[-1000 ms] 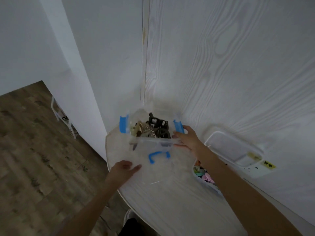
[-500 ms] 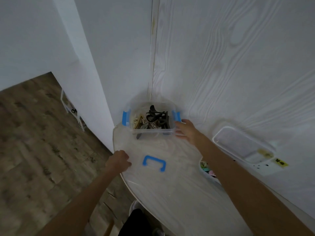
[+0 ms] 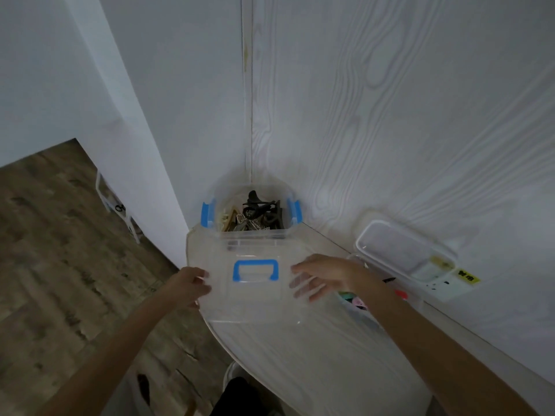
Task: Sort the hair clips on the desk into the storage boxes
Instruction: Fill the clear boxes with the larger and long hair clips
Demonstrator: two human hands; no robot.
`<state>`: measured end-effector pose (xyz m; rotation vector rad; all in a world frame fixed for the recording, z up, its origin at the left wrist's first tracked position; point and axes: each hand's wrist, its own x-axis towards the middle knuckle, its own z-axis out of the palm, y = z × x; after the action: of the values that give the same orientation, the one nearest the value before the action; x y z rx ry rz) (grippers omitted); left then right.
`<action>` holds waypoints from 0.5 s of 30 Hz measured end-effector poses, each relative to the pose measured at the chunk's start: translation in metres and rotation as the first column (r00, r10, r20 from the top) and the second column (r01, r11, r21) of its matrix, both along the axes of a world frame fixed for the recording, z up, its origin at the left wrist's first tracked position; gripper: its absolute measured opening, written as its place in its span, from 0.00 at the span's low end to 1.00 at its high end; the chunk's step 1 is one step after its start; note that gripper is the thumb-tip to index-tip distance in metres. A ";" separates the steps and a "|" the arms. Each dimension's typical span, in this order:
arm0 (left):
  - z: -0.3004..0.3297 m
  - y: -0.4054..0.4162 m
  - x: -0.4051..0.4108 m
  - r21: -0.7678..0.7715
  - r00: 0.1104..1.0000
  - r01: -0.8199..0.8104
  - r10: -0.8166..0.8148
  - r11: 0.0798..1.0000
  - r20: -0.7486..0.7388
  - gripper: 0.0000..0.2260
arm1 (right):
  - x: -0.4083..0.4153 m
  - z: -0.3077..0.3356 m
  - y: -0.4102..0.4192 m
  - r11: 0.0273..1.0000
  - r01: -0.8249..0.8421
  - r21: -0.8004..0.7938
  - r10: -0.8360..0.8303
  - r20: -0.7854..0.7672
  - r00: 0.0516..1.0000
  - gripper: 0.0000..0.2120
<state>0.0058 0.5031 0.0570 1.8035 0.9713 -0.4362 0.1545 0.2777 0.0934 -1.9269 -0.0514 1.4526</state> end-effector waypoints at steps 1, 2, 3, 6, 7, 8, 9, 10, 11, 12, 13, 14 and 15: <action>0.013 0.003 0.002 -0.013 1.000 0.010 -0.010 1.000 0.026 0.16 | 0.004 0.008 -0.001 0.996 0.014 0.090 -0.013 -0.007 1.000 0.13; 0.026 0.008 0.008 -0.019 0.998 0.014 -0.013 1.000 0.069 0.14 | 0.010 0.016 0.000 0.983 0.044 0.178 -0.047 0.009 0.999 0.09; 0.036 0.013 0.016 -0.028 0.992 -0.003 0.007 1.000 0.127 0.14 | 0.017 0.021 0.004 0.963 0.094 0.252 -0.108 0.045 0.993 0.05; 0.054 0.027 0.049 0.049 0.947 -0.044 0.026 0.998 0.320 0.15 | 0.044 0.024 0.029 0.851 0.313 0.421 -0.424 0.202 0.883 0.03; 0.055 0.029 0.059 0.101 0.935 -0.050 0.011 0.994 0.354 0.16 | 0.054 0.021 0.040 0.806 0.388 0.446 -0.523 0.234 0.819 0.03; 0.052 0.031 0.069 0.136 0.925 -0.059 0.003 0.989 0.379 0.16 | 0.061 0.016 0.049 0.771 0.443 0.459 -0.593 0.262 0.761 0.03; 0.046 0.032 0.076 0.168 0.920 -0.063 -0.008 0.984 0.392 0.17 | 0.067 0.010 0.057 0.761 0.472 0.445 -0.624 0.305 0.719 0.08; 0.039 0.033 0.080 0.205 0.920 -0.064 -0.021 0.977 0.390 0.18 | 0.069 0.005 0.064 0.778 0.468 0.419 -0.615 0.357 0.703 0.14; 0.034 0.032 0.081 0.238 0.927 -0.068 -0.027 0.969 0.373 0.19 | 0.069 0.000 0.068 0.814 0.431 0.390 -0.575 0.431 0.695 0.18; 0.028 0.033 0.081 0.271 0.934 -0.076 -0.026 0.960 0.356 0.20 | 0.069 -0.005 0.071 0.858 0.373 0.354 -0.512 0.521 0.683 0.19; 0.021 0.034 0.078 0.292 0.941 -0.084 -0.021 0.953 0.337 0.21 | 0.066 -0.008 0.073 0.904 0.302 0.302 -0.426 0.603 0.674 0.19; 0.016 0.035 0.076 0.303 0.948 -0.084 -0.018 0.949 0.319 0.21 | 0.065 -0.011 0.075 0.939 0.233 0.253 -0.344 0.659 0.669 0.19; 0.012 0.035 0.074 0.302 0.953 -0.083 -0.012 0.950 0.302 0.22 | 0.063 -0.015 0.076 0.962 0.179 0.207 -0.273 0.686 0.674 0.18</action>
<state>0.0798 0.5385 0.0695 2.0575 0.8910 0.0240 0.2174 0.3535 0.0789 -2.1877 -0.2420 0.4526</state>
